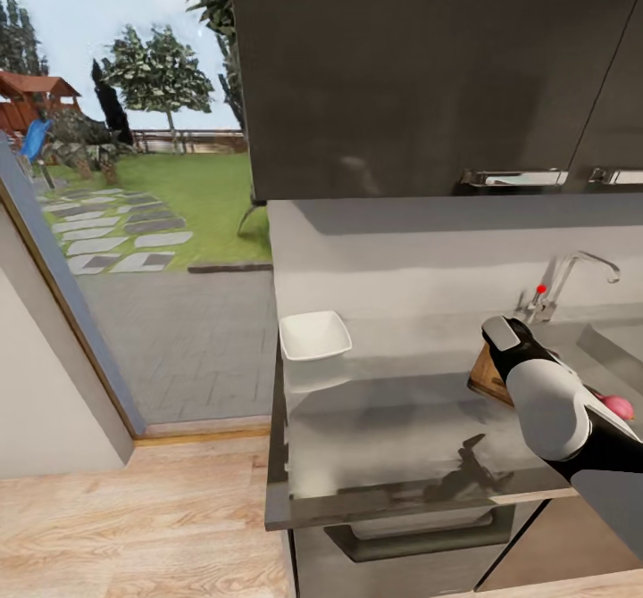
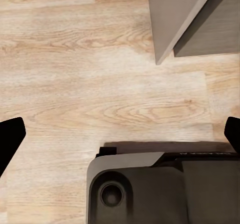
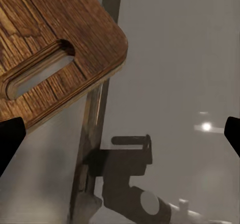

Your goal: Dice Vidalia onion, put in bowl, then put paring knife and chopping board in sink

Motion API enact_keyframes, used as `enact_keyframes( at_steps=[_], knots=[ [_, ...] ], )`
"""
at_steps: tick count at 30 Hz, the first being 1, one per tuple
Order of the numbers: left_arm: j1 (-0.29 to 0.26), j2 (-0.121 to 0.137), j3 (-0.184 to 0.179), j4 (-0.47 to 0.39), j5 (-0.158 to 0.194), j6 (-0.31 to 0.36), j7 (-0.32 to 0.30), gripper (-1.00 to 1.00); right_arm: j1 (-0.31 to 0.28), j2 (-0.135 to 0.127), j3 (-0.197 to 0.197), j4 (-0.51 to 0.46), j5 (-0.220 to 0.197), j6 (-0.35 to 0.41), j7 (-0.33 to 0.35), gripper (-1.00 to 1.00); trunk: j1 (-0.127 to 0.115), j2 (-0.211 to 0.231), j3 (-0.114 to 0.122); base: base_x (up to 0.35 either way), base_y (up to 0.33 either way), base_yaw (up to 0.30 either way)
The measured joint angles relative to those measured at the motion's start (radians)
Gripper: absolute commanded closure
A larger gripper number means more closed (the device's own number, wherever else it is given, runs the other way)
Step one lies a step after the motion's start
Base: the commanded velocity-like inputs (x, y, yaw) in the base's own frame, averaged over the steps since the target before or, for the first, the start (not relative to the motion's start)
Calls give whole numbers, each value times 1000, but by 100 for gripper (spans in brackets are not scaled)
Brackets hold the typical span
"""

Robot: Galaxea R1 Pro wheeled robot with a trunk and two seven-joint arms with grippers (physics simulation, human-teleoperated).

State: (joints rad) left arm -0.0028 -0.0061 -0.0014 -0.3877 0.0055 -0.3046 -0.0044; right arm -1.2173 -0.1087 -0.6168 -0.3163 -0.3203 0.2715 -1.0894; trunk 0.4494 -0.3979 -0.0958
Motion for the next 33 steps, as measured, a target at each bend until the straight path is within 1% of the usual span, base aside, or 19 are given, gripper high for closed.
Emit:
enact_keyframes(
  at_steps=[5,15,33],
  knots=[
    [0,0,0,0,0,0,0,-100,0,0,0,7,0,-9,0,-100,0,0,0,18,0,0],
    [0,-1,0,13,-3,0,0,-100,0,0,0,8,-1,-12,0,-100,0,0,0,118,0,0],
    [0,-2,0,14,-2,0,0,-100,0,-8,-2,7,0,-12,0,-100,0,0,-2,6,0,0]
  ],
)
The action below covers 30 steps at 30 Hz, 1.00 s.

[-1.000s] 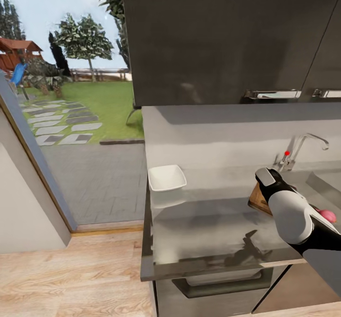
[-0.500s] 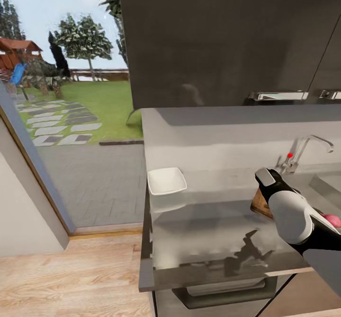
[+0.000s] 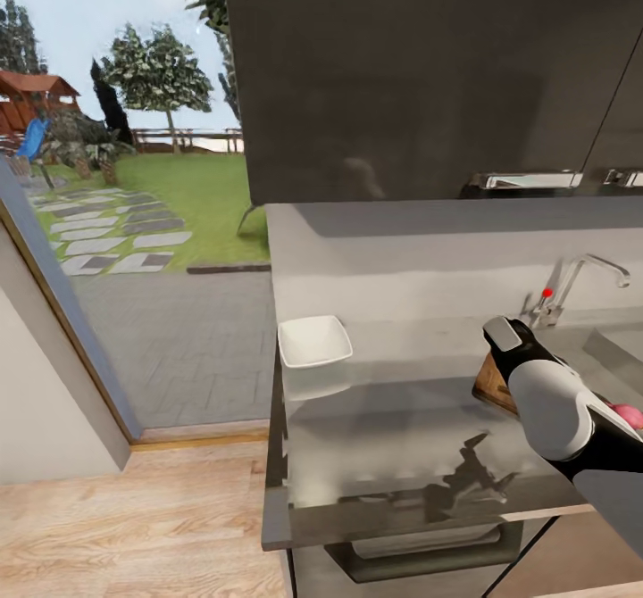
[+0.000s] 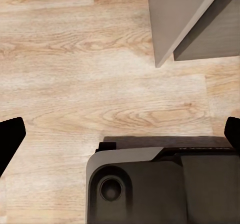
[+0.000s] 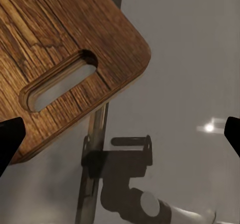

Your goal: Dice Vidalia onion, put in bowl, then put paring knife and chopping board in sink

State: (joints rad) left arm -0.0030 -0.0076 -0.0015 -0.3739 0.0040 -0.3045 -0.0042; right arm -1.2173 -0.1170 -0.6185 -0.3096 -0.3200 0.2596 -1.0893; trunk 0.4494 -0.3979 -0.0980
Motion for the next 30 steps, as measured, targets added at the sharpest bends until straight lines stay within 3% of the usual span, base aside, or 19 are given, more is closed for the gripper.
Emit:
enact_keyframes(
  at_steps=[30],
  knots=[
    [0,-1,3,25,-3,0,0,-100,0,-1,0,0,0,0,0,-100,0,0,-27,0,0,0]
  ],
)
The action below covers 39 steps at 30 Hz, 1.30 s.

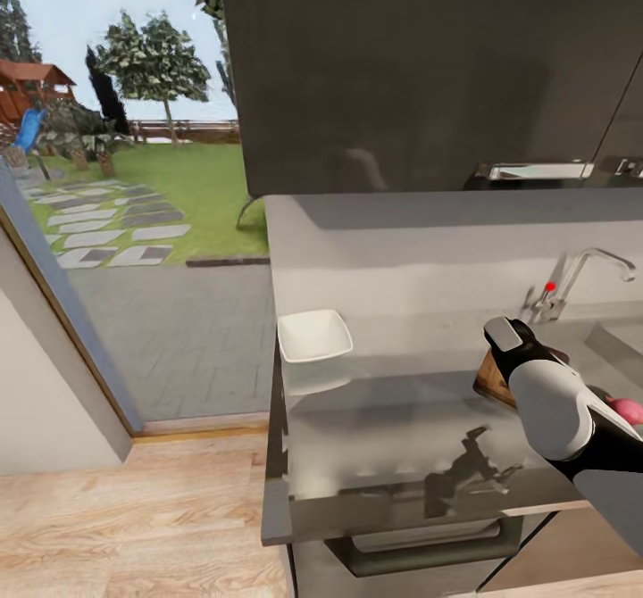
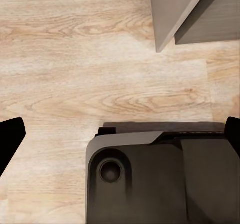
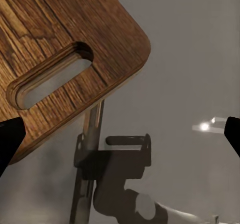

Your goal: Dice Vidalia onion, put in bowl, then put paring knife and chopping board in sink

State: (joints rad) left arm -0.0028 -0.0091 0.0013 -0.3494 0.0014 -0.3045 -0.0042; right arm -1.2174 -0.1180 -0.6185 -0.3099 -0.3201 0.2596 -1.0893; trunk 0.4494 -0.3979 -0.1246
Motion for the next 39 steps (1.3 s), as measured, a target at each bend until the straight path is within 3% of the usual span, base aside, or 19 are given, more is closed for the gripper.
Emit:
enact_keyframes(
  at_steps=[29,39],
  knots=[
    [0,-1,0,0,0,0,0,-100,0,0,0,0,0,0,0,-100,0,0,-29,49,-11,0],
    [0,-3,-3,0,0,0,0,-100,0,0,0,0,1,0,0,-100,0,0,-40,0,-179,0]
  ],
)
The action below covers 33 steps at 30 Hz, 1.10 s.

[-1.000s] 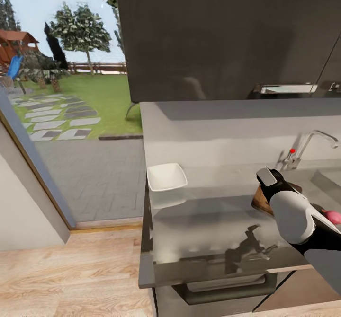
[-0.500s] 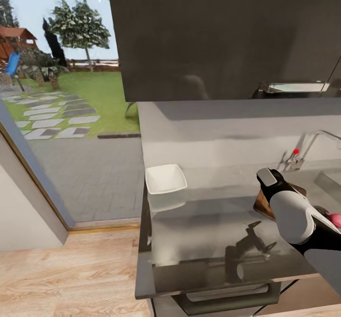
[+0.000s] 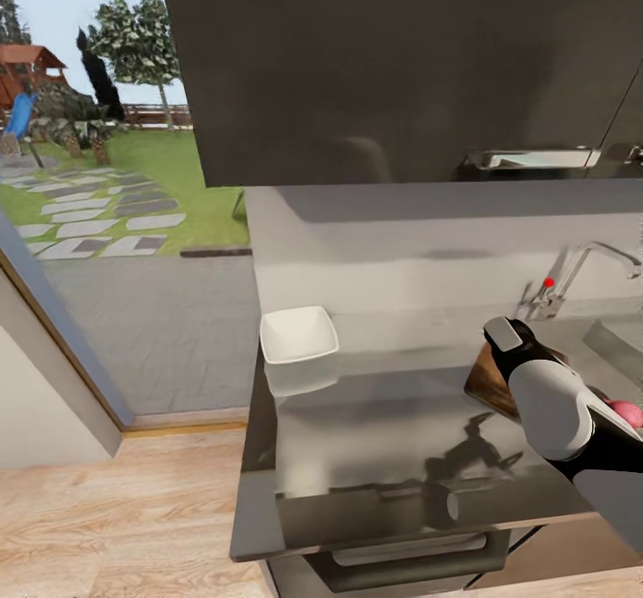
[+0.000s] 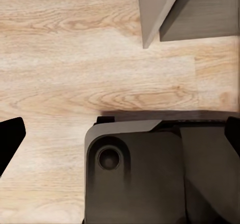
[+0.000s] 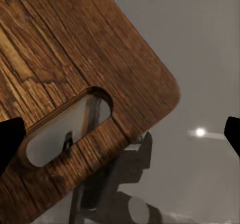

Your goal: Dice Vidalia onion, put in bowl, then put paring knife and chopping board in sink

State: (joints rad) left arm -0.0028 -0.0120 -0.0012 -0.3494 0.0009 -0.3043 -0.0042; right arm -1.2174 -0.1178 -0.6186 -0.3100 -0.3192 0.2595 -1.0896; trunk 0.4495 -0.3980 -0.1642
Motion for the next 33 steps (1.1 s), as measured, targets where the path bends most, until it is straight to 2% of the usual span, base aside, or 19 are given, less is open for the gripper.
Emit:
enact_keyframes(
  at_steps=[33],
  knots=[
    [0,1,1,0,0,0,0,-100,0,0,2,0,0,0,0,-100,0,0,-32,0,-8,0]
  ],
)
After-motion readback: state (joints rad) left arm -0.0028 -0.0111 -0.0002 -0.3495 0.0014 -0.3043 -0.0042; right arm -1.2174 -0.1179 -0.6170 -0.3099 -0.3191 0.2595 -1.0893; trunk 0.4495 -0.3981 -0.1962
